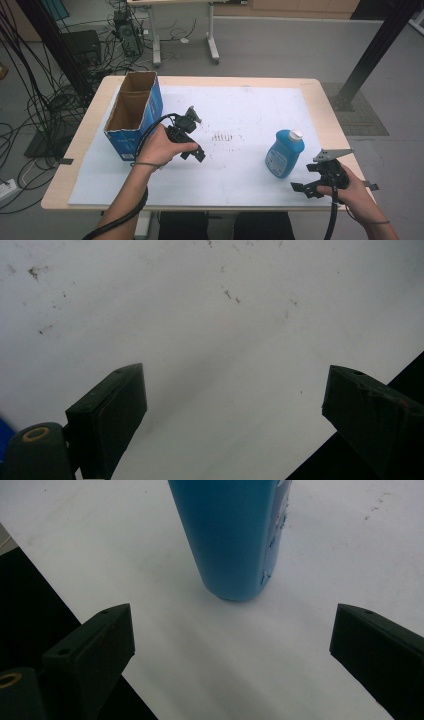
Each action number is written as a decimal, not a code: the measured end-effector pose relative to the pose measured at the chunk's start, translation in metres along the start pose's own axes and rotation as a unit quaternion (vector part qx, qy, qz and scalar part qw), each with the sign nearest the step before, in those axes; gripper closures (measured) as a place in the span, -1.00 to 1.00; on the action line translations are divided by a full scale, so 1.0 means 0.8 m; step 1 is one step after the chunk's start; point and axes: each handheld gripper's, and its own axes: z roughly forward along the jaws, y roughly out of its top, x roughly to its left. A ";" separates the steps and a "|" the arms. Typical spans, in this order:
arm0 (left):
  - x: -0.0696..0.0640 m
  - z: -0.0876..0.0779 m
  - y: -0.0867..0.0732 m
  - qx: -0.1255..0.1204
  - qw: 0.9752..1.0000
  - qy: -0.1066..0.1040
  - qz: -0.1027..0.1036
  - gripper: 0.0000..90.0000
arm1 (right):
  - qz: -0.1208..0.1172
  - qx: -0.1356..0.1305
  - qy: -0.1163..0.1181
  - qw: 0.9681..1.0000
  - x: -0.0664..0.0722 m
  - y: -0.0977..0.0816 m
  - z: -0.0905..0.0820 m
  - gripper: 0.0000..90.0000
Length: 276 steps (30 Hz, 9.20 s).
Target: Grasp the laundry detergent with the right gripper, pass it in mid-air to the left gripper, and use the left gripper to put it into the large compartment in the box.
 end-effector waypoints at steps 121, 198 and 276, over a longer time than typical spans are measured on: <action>-0.006 -0.012 -0.022 -0.006 1.000 0.001 0.001 -0.75 | -0.011 -0.263 -0.053 0.963 0.008 -0.032 0.073 -0.91; -0.010 -0.012 -0.027 -0.005 1.000 -0.008 0.007 -0.75 | -0.002 -0.282 -0.074 0.956 0.011 -0.014 0.106 -0.93; -0.019 -0.006 -0.015 0.003 1.000 -0.003 0.011 -0.76 | 0.002 -0.293 -0.064 0.954 0.009 -0.016 0.105 -0.94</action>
